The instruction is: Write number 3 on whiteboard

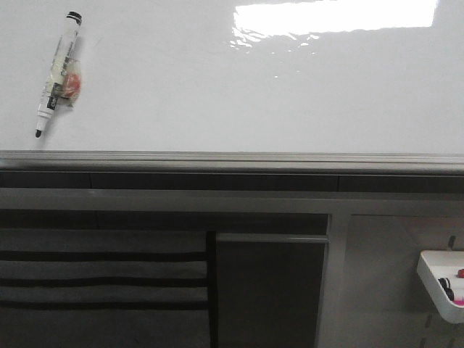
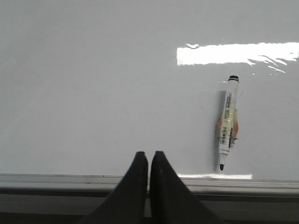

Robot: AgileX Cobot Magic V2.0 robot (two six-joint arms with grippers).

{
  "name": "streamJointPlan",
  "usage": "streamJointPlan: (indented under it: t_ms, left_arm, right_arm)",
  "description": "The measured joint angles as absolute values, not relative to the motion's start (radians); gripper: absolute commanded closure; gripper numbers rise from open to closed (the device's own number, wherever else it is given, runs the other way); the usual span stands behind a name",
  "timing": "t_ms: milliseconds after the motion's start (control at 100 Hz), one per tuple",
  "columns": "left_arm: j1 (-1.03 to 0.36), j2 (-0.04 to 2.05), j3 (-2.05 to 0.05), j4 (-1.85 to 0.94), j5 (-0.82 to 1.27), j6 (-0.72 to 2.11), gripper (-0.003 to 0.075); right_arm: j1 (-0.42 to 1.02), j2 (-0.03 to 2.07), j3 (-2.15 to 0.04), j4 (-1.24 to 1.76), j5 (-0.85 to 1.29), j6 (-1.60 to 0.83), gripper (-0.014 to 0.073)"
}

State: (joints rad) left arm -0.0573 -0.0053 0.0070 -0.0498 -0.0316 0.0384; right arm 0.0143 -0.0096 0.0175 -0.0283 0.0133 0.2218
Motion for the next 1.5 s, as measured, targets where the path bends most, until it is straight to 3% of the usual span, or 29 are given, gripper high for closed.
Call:
streamJointPlan:
  t_ms: [1500]
  left_arm:
    - [-0.057, -0.005, -0.054, -0.084, 0.000, 0.038, 0.0738]
  right_arm:
    - [0.014, -0.010, -0.019, -0.136, 0.077, 0.228, 0.0668]
